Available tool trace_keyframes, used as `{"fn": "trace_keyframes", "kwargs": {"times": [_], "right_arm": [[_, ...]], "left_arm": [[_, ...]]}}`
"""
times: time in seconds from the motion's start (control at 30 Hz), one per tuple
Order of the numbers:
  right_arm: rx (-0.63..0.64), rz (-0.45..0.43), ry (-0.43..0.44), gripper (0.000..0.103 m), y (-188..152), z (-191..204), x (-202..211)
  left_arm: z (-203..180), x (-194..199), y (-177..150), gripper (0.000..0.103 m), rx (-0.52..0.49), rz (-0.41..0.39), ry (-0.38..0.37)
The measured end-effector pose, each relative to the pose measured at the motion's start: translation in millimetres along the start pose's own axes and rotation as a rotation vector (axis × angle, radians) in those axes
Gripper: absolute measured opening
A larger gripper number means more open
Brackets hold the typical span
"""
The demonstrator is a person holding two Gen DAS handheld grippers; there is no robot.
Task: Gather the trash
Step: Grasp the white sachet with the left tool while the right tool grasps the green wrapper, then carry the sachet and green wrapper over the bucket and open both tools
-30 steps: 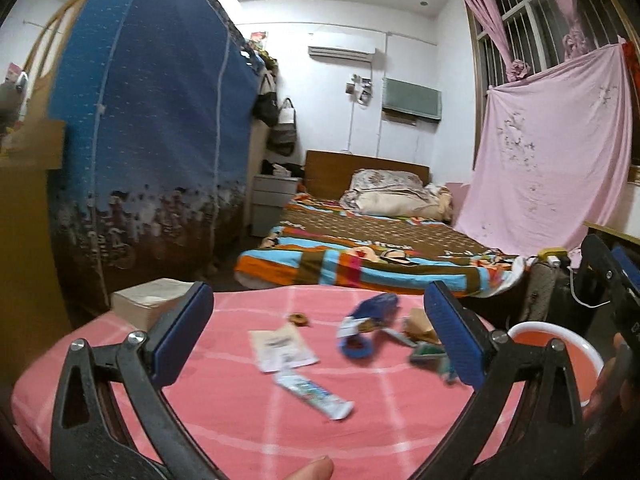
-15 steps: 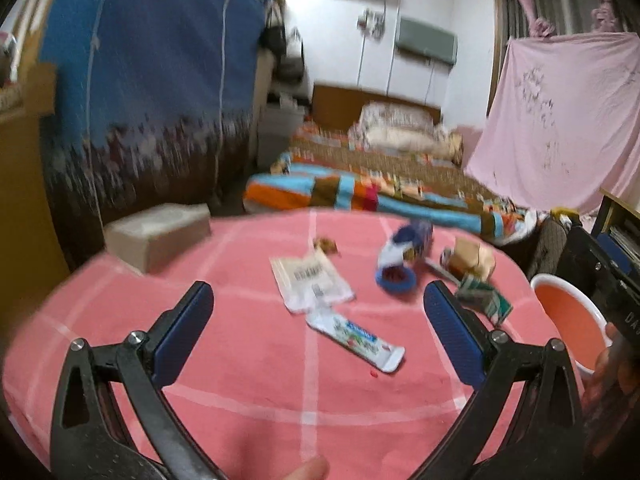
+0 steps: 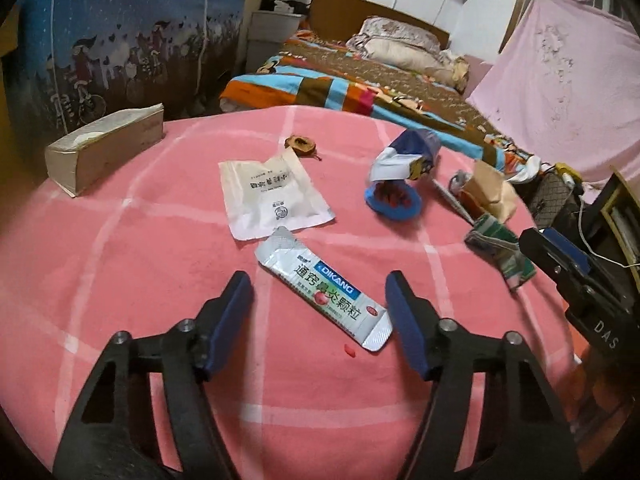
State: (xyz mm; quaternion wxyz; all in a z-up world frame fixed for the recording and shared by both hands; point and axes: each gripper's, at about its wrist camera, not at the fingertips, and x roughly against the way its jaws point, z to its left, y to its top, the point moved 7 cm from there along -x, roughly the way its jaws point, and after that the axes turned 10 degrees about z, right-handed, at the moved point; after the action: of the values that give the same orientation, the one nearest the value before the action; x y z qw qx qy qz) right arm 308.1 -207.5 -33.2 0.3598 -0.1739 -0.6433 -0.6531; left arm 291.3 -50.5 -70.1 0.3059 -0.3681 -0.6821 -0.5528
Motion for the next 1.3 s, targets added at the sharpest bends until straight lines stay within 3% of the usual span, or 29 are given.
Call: {"fn": "trace_keyframes", "kwargs": {"times": [0.27, 0.47, 0.57, 0.93, 1.17, 1.3], "right_arm": [[0.038, 0.055, 0.028, 0.049, -2.3, 9.5, -9.6], [0.048, 0.139, 0.039, 0.018, -7.1, 12.3, -27.7], [0.055, 0.151, 0.034, 0.011, -9.1, 13.4, -29.8], [0.055, 0.009, 0.085, 0.007, -2.0, 17.5, -0.4], [-0.011, -0.195, 0.113, 0.008, 8.2, 1.4, 42.7], [-0.028, -0.322, 0.056, 0.008, 15.6, -15.8, 76.5]], "left_arm": [[-8.4, -1.3, -2.8, 0.015, -0.041, 0.019, 0.024], [-8.7, 0.7, -1.7, 0.006, -0.046, 0.018, -0.006], [-9.3, 2.0, -1.3, 0.003, -0.049, 0.015, -0.019], [-20.1, 19.1, -1.7, 0.0, -0.08, -0.062, -0.064], [-46.8, 50.6, 7.8, 0.0, -0.108, -0.213, -0.153], [-81.5, 76.1, 16.0, 0.0, -0.194, -0.339, -0.201]]}}
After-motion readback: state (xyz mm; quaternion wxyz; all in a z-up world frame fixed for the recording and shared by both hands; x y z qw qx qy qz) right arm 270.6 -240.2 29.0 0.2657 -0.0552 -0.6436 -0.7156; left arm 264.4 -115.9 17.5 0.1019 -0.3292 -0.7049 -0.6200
